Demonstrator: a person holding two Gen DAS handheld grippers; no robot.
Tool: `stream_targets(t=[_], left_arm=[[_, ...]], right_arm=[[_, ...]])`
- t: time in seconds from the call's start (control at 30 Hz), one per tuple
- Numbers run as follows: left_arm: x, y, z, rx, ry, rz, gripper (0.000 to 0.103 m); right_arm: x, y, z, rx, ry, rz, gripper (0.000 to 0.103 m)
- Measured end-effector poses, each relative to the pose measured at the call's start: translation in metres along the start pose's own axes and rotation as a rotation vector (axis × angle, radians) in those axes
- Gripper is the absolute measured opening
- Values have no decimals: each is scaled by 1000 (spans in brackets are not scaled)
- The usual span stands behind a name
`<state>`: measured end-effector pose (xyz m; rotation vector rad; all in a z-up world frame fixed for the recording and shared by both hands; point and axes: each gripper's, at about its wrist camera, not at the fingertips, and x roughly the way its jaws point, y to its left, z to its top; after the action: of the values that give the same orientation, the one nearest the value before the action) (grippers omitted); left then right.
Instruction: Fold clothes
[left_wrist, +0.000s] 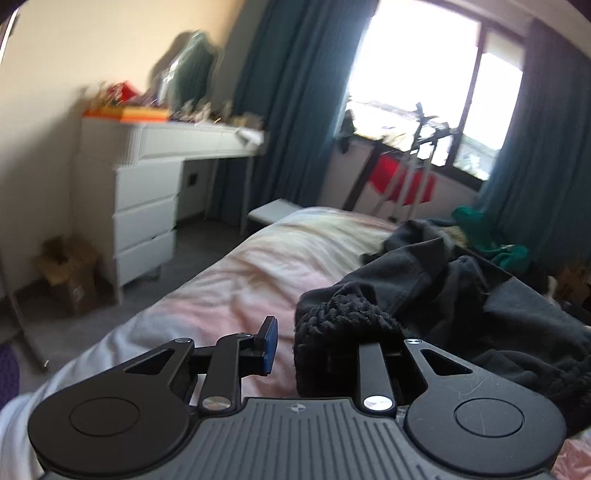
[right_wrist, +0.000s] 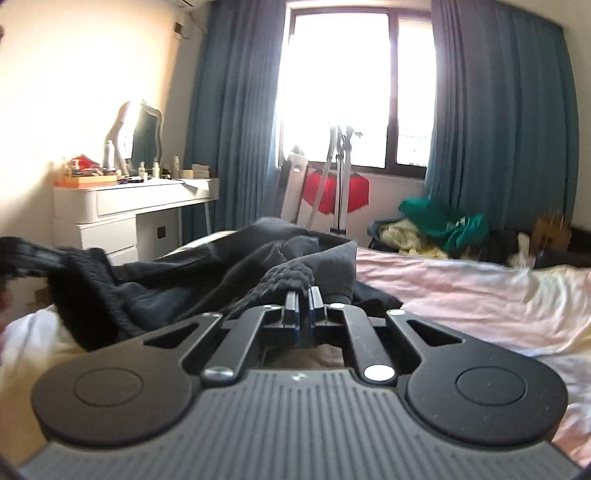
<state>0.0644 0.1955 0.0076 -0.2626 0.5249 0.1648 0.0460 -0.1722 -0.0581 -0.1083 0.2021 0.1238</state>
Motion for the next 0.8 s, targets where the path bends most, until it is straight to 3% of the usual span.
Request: stream_targets(t=[0.1,0.17,0.27,0.37,0.4,0.43,0.47,0.5,0.57,0.63,0.7,0.8], left_arm=[[11,10,-5,3,83,90,26],[15,15,-8,-10,127,111,26],[2,20,-10,-61,138,103,26],[-19,14,-13,-83,121,57,26],[-27,11,-15,-75,115,41,31],[-33,5,-17,-31,112,29,37],[-39,-2,-20,39,111,26,49],[-44,-13,-23,134,106,34,52],[-47,-43,-36,347,73,74,53],[-44,-67,-50,560,35,116,56],[-36,-82,-65,765,-12,181,60],[-21,-93,-86,989,-96,274,59]], right_arm=[[-7,-2,-5,-23,86,1,3],[2,-14,-16,45,175,22,3],[17,-34,-33,196,274,69,3],[24,-39,-43,230,297,35,5],[26,-39,-44,234,297,29,6],[30,-40,-45,238,301,37,6],[31,-40,-47,238,312,56,7],[32,-37,-49,227,324,71,9],[34,-28,-53,193,342,91,25],[36,-21,-55,166,346,100,52],[41,-15,-57,155,349,103,60],[50,-12,-60,158,351,83,60]])
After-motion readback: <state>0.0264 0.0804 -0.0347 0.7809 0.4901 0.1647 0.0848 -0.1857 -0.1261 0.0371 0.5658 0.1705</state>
